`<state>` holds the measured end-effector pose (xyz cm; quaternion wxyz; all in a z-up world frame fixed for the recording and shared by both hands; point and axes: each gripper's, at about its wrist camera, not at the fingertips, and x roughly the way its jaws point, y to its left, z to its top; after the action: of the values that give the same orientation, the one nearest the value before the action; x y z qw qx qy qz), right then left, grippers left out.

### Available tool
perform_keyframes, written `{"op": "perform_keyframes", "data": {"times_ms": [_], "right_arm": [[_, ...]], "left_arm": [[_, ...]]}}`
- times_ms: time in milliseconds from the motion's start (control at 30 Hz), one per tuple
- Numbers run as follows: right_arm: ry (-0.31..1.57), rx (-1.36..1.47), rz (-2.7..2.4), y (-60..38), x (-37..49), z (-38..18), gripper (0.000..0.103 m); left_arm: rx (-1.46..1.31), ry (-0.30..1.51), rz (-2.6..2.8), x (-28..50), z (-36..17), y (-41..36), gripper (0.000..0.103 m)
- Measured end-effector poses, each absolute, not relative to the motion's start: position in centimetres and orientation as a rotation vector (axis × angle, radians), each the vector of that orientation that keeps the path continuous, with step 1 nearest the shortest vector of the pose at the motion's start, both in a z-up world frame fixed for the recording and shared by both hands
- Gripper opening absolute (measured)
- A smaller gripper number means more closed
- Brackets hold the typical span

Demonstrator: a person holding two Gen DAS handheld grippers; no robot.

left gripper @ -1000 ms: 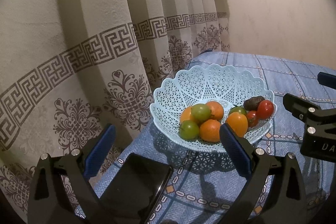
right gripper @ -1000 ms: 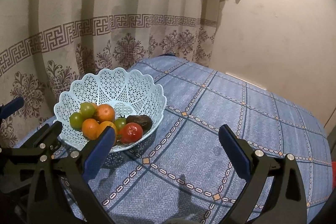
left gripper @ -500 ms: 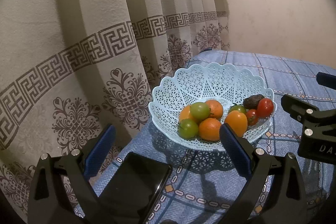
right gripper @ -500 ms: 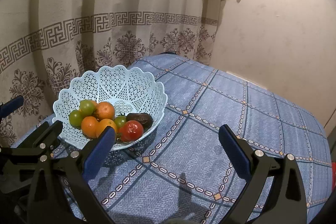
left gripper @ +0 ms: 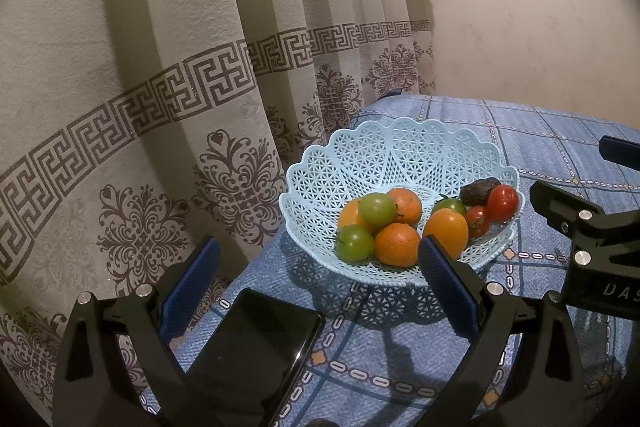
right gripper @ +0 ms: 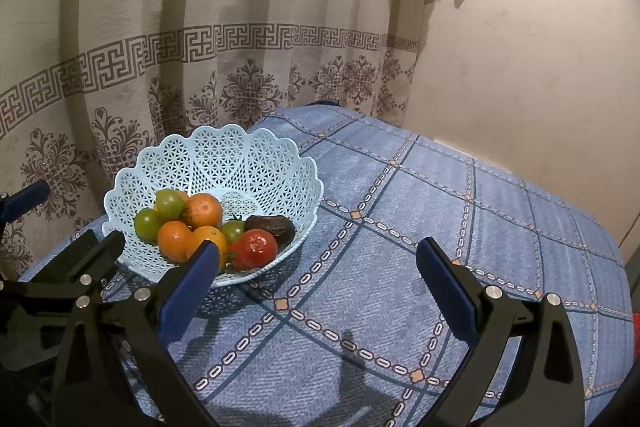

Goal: Organize fruits

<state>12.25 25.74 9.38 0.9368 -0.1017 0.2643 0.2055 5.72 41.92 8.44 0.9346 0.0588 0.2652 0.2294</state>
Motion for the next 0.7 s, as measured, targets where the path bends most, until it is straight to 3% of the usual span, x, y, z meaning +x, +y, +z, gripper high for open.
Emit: {"op": "perform_keyframes", "data": {"times_ms": [700], "right_arm": [[0.526, -0.216, 0.403, 25.56, 12.32, 9.53, 0.098]], "left_arm": [[0.125, 0.543, 0.466, 5.69, 8.49, 41.7, 0.1]]}}
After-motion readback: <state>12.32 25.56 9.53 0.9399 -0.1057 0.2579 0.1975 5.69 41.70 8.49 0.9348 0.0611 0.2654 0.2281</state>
